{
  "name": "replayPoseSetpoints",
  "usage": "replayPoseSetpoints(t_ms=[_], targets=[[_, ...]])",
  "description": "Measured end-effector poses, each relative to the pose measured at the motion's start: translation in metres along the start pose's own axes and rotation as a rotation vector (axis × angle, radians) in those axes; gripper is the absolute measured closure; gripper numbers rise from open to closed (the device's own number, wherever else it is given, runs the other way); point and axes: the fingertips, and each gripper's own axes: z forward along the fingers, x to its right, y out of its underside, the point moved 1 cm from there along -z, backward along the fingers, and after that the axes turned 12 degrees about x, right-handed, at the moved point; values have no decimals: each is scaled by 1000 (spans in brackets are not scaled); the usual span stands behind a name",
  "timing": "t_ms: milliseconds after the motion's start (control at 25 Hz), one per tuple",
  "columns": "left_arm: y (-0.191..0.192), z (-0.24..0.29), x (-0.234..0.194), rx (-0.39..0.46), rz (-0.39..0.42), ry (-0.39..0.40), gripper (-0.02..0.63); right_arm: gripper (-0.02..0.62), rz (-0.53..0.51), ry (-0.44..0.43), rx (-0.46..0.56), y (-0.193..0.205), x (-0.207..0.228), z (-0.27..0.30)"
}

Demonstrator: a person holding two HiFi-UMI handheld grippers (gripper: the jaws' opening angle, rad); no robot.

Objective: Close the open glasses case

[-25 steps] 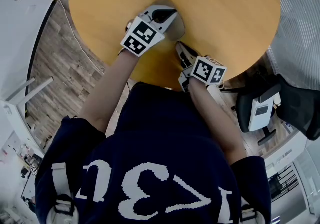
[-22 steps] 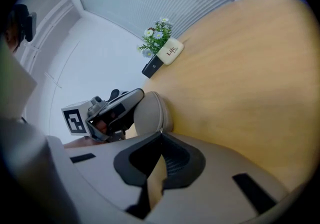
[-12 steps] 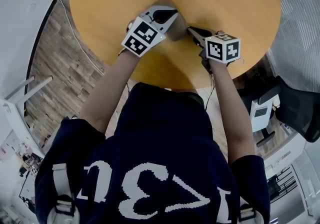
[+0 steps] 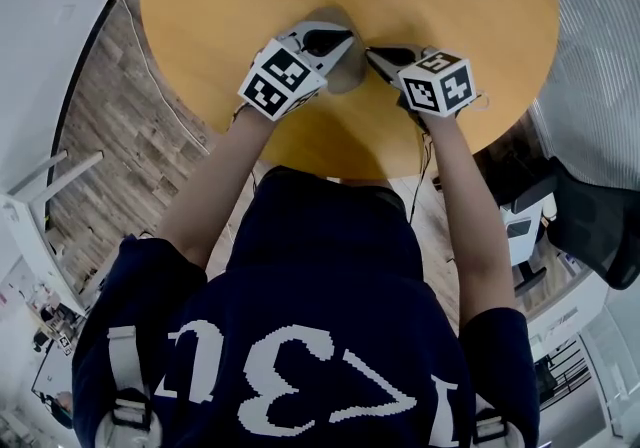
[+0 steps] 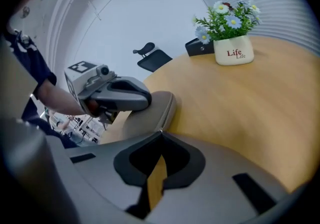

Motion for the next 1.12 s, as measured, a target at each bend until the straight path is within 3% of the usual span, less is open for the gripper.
replayPoseSetpoints(t_ms=[120, 200, 360, 480, 680, 1120], targets=[[8, -15, 25, -11, -49, -21, 592, 574, 1, -28, -39, 32, -31, -12], [16, -30, 41, -12, -93, -57, 592, 574, 58, -39, -36, 52, -54, -15], [30, -61, 59, -6, -188, -200, 592, 573, 231, -47, 15, 82, -97, -8], [36, -71, 58, -12, -173, -299, 592, 574, 285, -48, 45, 94, -116, -3], [36, -70, 61, -3, -100, -323, 592, 574, 229, -36, 50, 91, -108, -8], [37, -69, 62, 23, -110, -335, 592, 574, 86, 12, 41, 47, -43, -2]])
